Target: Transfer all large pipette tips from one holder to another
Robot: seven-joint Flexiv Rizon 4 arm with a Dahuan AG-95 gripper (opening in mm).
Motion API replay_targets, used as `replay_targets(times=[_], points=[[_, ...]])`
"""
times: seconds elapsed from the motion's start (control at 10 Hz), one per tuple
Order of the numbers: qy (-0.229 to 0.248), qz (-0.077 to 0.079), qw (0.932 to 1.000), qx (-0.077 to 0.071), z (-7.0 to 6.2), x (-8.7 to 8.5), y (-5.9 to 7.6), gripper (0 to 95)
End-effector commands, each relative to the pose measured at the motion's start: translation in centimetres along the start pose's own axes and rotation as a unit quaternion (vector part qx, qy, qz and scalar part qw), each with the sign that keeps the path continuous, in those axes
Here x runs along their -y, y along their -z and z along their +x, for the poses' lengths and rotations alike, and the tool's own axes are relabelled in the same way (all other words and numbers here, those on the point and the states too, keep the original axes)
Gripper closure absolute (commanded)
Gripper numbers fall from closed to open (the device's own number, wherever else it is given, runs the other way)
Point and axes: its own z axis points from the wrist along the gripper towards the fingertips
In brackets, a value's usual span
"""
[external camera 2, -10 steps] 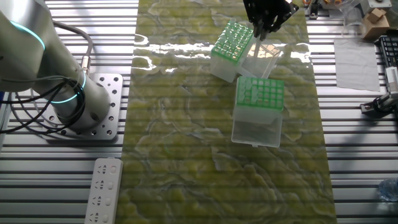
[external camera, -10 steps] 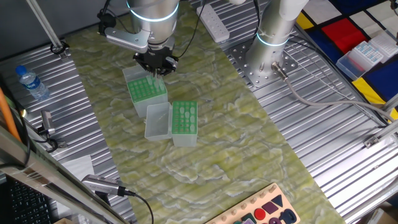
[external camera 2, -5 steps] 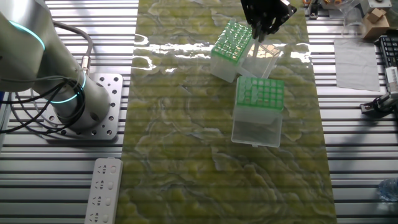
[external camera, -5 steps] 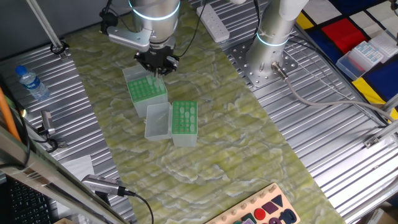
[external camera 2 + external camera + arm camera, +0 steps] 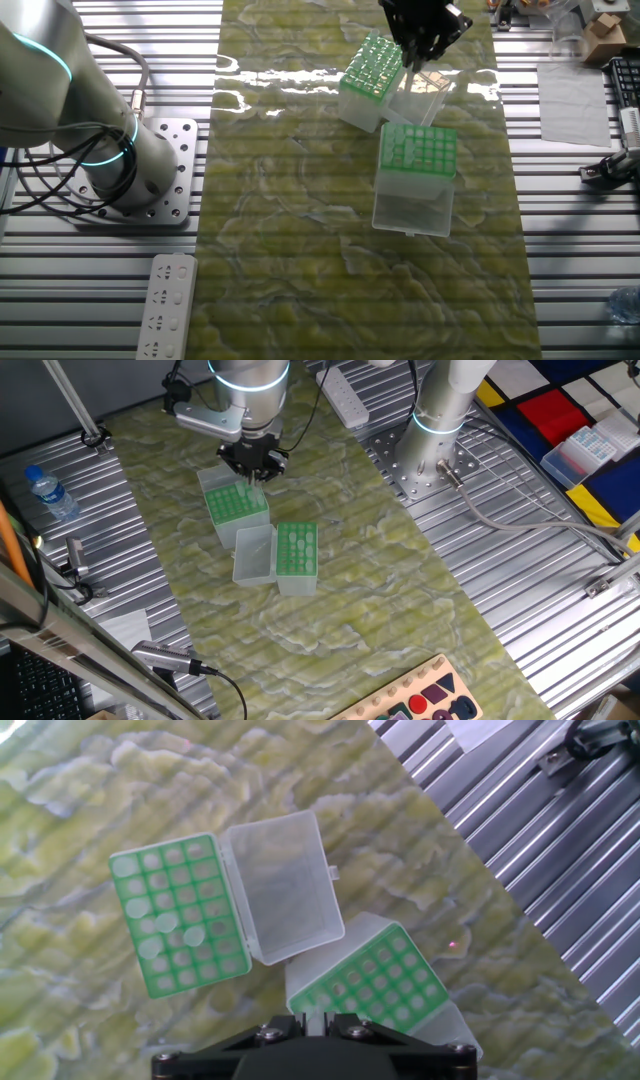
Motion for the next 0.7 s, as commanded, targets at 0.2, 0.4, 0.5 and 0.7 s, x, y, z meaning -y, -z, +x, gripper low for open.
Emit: replay_targets(times=[0.2,0.4,0.5,0.7], points=[[0.014,0.003,0.9999,0.004,0.21,-0.07,-0.32,95.0],[0.026,0.008,0.9996,0.006,0.34,-0.07,-0.44,76.0],[0.030,0.009,0.9995,0.007,0.36,-0.05,-0.47,76.0],[0.038,0.014,0.9991,0.011,0.41,0.01,-0.61,76.0]])
